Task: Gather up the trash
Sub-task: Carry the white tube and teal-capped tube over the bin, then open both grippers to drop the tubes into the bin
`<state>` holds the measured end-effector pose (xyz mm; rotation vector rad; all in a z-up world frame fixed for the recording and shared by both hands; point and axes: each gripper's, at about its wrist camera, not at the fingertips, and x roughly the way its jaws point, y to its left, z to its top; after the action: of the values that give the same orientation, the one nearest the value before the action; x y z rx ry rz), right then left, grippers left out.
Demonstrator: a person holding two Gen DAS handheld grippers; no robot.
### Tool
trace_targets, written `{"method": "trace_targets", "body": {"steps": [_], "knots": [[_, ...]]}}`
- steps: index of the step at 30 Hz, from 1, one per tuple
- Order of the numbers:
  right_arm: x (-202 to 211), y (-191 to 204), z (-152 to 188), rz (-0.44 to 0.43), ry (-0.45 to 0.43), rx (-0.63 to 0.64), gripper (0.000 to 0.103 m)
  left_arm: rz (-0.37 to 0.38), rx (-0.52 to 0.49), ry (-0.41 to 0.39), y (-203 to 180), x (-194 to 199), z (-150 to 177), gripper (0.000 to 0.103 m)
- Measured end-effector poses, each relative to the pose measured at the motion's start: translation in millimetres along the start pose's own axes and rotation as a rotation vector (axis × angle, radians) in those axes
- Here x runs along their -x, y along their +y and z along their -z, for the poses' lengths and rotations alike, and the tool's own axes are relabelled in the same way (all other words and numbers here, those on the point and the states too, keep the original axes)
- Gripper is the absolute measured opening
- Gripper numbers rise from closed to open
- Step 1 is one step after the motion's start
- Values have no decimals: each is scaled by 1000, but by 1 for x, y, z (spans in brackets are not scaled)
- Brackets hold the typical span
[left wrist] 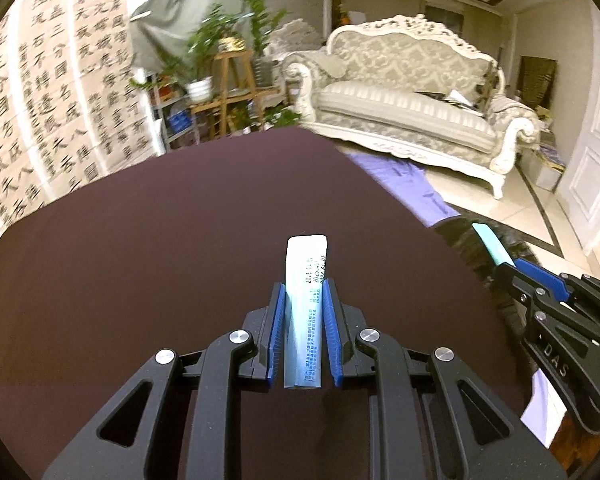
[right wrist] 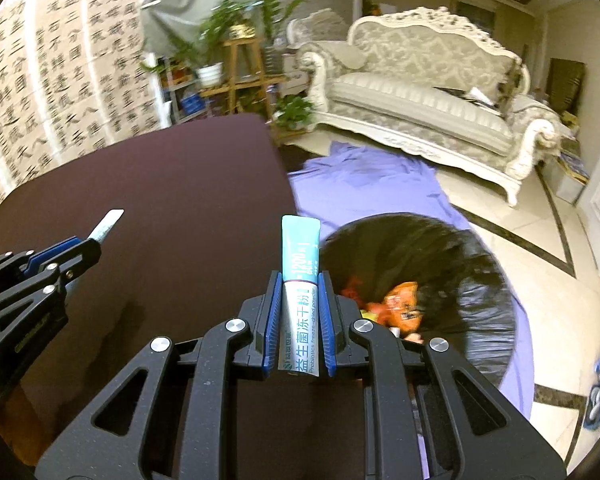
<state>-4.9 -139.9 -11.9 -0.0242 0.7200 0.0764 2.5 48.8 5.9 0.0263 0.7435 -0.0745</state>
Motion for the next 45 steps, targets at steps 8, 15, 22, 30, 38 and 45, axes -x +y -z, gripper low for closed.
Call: {"method": "trace_targets", "body": {"steps": [8, 15, 22, 30, 38, 45], "knots": [[1, -44, -8, 91, -36, -65, 18, 80, -66, -59, -48, -6, -22, 20], [-5, -78, -6, 128, -45, -106, 18, 120, -111, -77, -83, -16, -34, 20], [-18, -98, -6, 148, -48, -137, 18, 134, -129, -66, -103, -36, -44, 20], [-31, -116, -3, 165, -41, -171, 18, 136, -169, -56, -126, -55, -46, 20], [-45, -128, -3, 178, -16, -192, 19, 137, -192, -31, -140, -71, -50, 20], [-53, -138, -1, 188, 0, -203, 19, 136, -201, -17, -149, -78, -53, 22]]}}
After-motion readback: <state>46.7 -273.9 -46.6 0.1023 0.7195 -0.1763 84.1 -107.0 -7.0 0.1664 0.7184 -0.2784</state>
